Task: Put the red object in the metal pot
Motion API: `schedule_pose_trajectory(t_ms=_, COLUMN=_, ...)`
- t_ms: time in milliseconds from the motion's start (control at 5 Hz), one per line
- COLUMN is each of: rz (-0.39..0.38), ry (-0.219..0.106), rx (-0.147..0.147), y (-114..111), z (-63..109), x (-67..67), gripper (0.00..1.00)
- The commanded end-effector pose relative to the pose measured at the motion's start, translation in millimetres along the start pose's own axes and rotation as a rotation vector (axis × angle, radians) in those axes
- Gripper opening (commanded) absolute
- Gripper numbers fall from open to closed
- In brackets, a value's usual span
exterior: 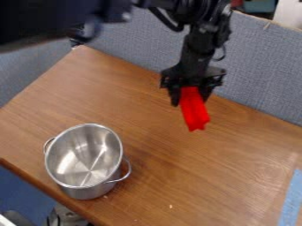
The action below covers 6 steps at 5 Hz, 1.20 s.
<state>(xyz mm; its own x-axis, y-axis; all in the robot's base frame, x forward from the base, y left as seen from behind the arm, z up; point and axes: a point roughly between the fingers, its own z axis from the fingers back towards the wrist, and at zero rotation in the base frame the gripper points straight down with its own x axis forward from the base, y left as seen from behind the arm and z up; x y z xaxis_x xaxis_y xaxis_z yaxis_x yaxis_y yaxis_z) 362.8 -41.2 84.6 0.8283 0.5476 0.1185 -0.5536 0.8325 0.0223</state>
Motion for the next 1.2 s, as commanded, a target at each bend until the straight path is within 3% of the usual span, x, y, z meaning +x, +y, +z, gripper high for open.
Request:
schedule_pose_trajectory(t_ms=0, rz=0.022, ry=-0.049, rx=-0.047, y=11, z=39.9, x=-7.5, gripper=0.0)
schedule_pose_trajectory(t_ms=200, rz=0.119, ry=-0.064, rx=-0.066, y=18, z=61.8, x=-23.2, gripper=0.0)
schedule_pose_trajectory(t_ms=400, rz=0.01, ry=-0.05, rx=-0.084, y=30, z=73.5, x=-30.2, gripper=0.0)
schedule_pose_trajectory(t_ms=600, rz=-0.033, ry=-0.007, rx=-0.118, y=50, z=70.8, x=-33.8, gripper=0.0)
schedule_pose_trajectory(t_ms=800, rz=0.104, ry=0.004, rx=-0.119, y=108, z=57.7, x=-44.1, gripper=0.0)
schedule_pose_trajectory(t_ms=1000, rz=0.25, ry=0.007, rx=-0.089, y=159, z=36.5, x=-45.9, gripper=0.0)
